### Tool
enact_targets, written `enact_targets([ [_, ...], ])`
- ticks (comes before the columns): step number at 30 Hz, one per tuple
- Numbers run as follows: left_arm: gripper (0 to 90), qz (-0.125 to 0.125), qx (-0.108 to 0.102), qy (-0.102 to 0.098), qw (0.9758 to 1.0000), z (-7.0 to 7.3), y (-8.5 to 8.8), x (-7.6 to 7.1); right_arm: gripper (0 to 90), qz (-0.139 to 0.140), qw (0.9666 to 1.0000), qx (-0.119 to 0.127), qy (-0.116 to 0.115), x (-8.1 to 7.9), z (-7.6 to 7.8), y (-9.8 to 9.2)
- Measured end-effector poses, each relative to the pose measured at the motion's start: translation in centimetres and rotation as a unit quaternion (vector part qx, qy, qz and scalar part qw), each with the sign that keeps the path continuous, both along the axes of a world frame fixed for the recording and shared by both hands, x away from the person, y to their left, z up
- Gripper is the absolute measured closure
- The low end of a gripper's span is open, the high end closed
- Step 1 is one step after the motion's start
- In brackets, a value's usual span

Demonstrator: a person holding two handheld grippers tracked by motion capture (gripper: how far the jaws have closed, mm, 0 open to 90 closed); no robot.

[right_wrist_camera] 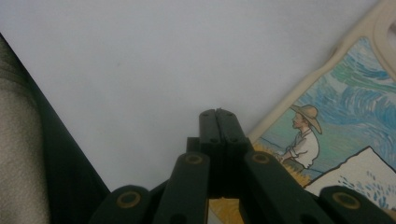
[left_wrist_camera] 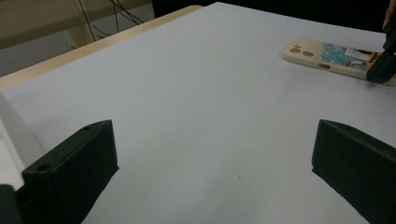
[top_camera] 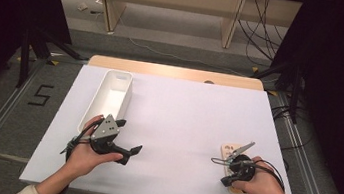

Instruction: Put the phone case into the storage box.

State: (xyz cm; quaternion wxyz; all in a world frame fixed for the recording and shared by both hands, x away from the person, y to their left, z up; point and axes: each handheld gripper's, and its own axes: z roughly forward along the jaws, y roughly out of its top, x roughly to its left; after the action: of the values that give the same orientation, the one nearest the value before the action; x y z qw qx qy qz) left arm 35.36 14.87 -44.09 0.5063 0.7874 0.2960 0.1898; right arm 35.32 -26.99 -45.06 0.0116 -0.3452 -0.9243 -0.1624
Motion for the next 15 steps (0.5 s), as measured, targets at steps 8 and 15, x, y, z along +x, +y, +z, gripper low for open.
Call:
enact_targets([
  [8,0.0,0.000,0.000,0.000,1.0000,0.0,0.0,0.0,90.0,-0.003,1.0000,-0.008,-0.001,0.0,0.1,-0.3],
  [15,0.0,-0.001,0.001,-0.001,1.0000,0.0,-0.1,0.0,82.4,-0.015,0.9997,0.005,-0.018,0.0,1.0,-0.1],
])
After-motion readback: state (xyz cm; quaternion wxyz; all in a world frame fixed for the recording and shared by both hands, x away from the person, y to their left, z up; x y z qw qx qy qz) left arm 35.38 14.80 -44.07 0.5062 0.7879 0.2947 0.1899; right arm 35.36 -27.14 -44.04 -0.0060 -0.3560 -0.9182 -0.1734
